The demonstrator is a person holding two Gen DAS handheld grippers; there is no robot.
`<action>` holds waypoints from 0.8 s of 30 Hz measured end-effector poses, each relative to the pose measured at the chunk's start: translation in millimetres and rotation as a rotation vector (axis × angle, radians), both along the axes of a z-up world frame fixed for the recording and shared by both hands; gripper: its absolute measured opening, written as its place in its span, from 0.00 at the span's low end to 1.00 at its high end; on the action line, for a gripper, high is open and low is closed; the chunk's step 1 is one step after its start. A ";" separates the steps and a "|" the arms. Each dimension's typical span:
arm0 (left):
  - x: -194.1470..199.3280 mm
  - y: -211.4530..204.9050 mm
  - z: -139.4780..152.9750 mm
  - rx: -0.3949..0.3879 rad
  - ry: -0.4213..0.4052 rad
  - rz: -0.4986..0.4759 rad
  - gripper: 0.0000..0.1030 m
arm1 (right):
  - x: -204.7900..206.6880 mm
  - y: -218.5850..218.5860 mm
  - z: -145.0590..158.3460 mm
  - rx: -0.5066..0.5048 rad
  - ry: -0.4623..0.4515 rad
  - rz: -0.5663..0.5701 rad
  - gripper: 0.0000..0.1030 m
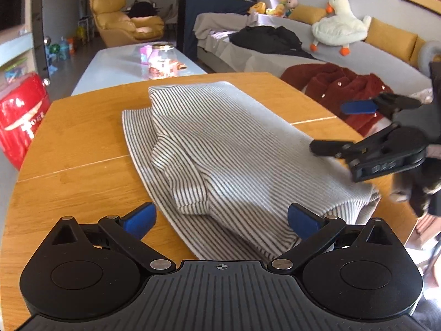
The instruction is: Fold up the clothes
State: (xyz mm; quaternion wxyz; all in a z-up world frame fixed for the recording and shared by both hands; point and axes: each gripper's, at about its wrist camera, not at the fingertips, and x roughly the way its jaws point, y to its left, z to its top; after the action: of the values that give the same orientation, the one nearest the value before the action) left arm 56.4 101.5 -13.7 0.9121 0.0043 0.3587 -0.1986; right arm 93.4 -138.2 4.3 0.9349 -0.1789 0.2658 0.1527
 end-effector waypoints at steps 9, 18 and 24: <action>47.2 -17.5 -15.8 -0.073 0.102 0.003 1.00 | -1.7 -20.4 -23.2 0.003 0.028 -0.047 1.00; 70.9 -37.4 -17.4 -0.076 0.114 -0.013 1.00 | -15.1 -31.9 -18.2 0.022 0.017 -0.079 1.00; 30.6 -22.5 -17.1 -0.001 0.077 -0.043 1.00 | -40.6 -28.9 1.7 0.082 -0.022 -0.016 1.00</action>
State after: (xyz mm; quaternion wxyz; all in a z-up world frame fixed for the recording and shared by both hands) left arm 87.0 79.0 -30.8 0.8931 0.0038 0.3932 -0.2183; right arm 52.8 -167.1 6.0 0.9455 -0.1399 0.2503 0.1541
